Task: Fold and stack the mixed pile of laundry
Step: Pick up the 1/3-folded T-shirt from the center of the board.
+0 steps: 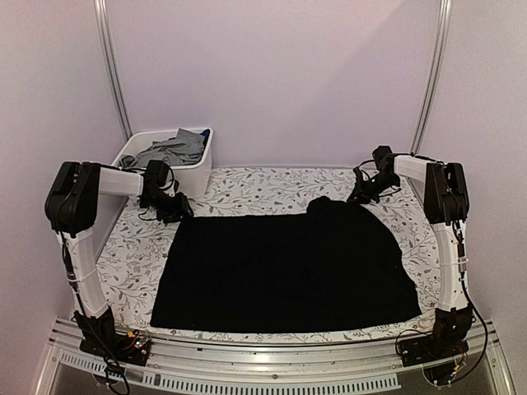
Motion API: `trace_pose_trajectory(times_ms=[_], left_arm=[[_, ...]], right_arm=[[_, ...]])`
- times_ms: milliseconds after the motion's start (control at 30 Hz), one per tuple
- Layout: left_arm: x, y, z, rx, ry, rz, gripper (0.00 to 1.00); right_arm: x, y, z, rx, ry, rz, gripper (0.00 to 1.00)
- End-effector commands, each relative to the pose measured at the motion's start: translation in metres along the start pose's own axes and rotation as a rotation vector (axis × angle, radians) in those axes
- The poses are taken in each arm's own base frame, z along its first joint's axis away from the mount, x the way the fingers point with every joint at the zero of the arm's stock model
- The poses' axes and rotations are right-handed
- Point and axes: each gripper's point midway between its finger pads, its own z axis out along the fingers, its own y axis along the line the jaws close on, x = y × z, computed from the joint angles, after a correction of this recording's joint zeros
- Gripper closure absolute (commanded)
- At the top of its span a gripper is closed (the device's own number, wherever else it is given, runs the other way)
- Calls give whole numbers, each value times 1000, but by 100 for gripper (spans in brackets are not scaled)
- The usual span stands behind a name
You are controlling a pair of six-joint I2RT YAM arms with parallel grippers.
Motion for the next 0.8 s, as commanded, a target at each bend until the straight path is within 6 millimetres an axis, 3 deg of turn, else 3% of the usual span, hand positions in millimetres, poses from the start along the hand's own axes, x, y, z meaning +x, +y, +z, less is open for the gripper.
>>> trace_pose_trajectory(times_ms=[0,167,467,767], left_arm=[[-6,23,2,-114,-8,3,48],[2,6,14,-46,44,66,49],[13,6,26,-59,77,79,67],[-2,-1,11,-40,-12,87,100]], right_arm=[[-11,5,-8,-7,-26,-4,100],[-16,4,-15,-33,-51,23,100],[-20,4,-22,-97,-72,79,100],[-16,12,-25,-151,-75,90,100]])
